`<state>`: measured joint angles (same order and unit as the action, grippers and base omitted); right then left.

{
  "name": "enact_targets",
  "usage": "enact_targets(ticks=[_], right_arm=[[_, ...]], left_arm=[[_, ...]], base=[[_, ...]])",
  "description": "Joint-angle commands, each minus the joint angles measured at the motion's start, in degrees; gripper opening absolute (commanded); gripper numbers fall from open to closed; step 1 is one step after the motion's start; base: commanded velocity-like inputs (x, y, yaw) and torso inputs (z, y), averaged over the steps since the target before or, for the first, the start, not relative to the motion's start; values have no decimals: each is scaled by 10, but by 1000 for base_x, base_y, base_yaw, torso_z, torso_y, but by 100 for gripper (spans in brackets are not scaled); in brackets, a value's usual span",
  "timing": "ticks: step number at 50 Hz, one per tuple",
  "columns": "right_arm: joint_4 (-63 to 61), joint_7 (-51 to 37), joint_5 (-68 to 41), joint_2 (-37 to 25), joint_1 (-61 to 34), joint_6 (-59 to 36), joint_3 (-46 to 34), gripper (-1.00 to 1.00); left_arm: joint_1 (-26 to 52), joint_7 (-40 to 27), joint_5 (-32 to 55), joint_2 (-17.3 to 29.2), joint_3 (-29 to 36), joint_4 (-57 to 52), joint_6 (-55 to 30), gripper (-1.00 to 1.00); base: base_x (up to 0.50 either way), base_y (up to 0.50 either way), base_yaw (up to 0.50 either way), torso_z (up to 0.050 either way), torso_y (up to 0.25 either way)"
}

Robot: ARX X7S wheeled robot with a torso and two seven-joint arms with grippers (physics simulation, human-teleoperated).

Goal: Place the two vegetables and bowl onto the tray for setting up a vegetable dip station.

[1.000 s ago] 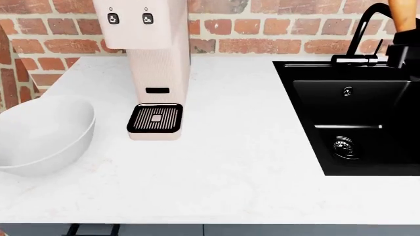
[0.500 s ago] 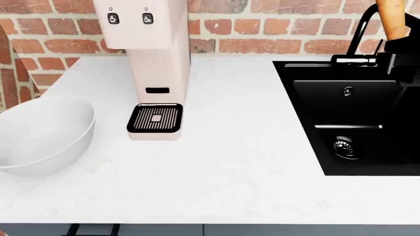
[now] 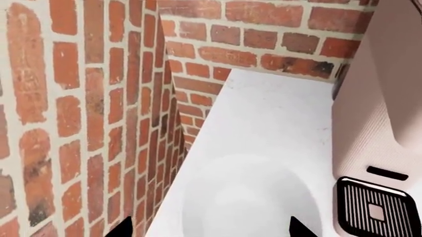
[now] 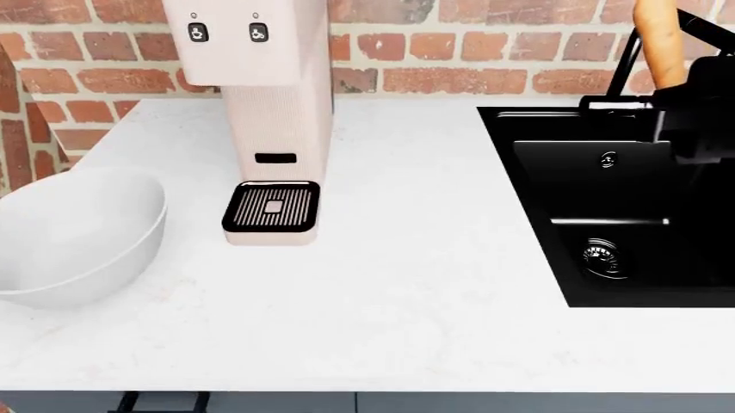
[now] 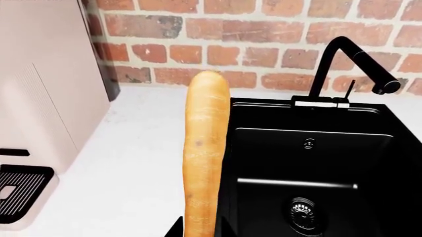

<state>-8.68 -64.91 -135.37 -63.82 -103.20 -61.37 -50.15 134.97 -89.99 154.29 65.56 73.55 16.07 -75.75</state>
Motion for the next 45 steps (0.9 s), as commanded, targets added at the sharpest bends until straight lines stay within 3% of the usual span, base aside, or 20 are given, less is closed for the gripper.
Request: enact_targets(ticks=[1, 10, 34, 39, 45], right_arm=[[3, 11, 13, 2, 9, 2, -1, -100], [9, 22, 27, 6, 21, 4, -3, -100], [18, 48, 55, 13, 49, 10, -9, -100], [18, 48, 56, 14, 49, 11, -9, -100], [18, 53, 60, 12, 55, 12, -10, -100]], left_arm=[[0, 0, -16, 1, 9, 17, -4, 100], [-8, 7, -27, 5, 33, 0, 14, 100], [-134, 148, -171, 9, 12, -42, 59, 100], [-137, 154, -198, 12, 9, -46, 56, 100], [-153, 146, -184, 15, 4, -39, 111, 100]], base=[[0, 0, 0, 0, 0], [0, 0, 0, 0, 0], [0, 0, 0, 0, 0], [0, 0, 0, 0, 0], [0, 0, 0, 0, 0]])
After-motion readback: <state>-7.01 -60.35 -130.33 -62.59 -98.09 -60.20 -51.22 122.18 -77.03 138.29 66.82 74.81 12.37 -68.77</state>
